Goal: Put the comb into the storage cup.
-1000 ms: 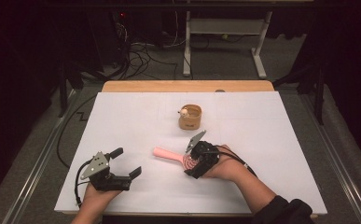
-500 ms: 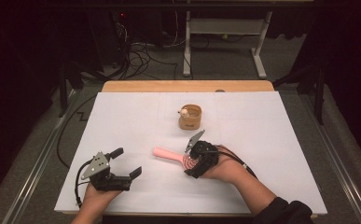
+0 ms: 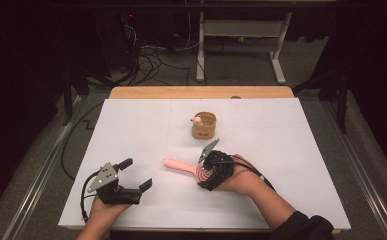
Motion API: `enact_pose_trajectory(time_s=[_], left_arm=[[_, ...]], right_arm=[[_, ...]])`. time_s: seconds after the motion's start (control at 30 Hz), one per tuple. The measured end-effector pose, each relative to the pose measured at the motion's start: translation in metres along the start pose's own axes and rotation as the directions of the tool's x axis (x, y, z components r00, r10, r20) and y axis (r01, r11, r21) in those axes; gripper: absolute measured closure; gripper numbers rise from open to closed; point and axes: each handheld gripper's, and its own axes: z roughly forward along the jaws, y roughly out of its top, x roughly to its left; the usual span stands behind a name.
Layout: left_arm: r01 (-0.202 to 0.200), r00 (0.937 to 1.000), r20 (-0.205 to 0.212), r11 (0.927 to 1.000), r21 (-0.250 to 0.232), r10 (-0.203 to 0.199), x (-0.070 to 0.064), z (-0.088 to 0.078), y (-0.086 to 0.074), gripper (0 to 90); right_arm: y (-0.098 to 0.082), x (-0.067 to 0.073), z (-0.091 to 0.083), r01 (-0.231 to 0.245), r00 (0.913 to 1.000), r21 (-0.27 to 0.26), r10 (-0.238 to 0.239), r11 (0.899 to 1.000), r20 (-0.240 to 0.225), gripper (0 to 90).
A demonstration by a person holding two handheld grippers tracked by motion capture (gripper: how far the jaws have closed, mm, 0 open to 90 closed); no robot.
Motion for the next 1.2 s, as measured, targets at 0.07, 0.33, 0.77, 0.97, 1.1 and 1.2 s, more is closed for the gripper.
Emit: enact_pose_trajectory(time_s=[0.07, 0.33, 0.77, 0.97, 1.1, 1.2], left_arm=[[-0.001, 1.0, -0.001, 1.0, 0.0, 0.001, 0.0001, -0.0002, 0.0, 0.0], [-0.001, 1.0, 0.0, 1.0, 0.002, 0.001, 0.0005, -0.0001, -0.0001, 0.0], [0.0, 1.0, -0.004, 1.0, 0.0, 0.0, 0.0001, -0.0005, -0.0002, 0.0], [0.001, 1.0, -0.006, 1.0, -0.001, -0.001, 0.0008, -0.0016, 0.0, 0.0], [-0.001, 1.0, -0.006, 1.0, -0.001, 0.001, 0.001, -0.0019, 0.0, 0.0], [0.0, 1.0, -0.007, 1.0, -0.003, 0.0, 0.0009, -0.0018, 0.0001, 0.0]], right_arm=[[0.0006, 0.0001, -0.0002, -0.002, 1.0, 0.006, 0.002, 1.0, 0.0, 19.5], [0.0012, -0.0003, 0.0002, 0.004, 1.0, 0.007, -0.004, 1.0, -0.003, 19.5], [0.0049, -0.0001, 0.0003, 0.002, 1.0, 0.035, -0.001, 0.999, -0.002, 20.5], [0.0057, -0.0009, -0.0004, 0.004, 1.0, 0.04, -0.004, 0.999, -0.003, 20.7], [0.0059, -0.0018, -0.0019, -0.016, 0.9998, 0.034, 0.016, 0.999, -0.013, 20.7], [0.0057, -0.0028, -0.0044, -0.018, 0.9998, 0.03, 0.019, 0.999, -0.007, 20.7]])
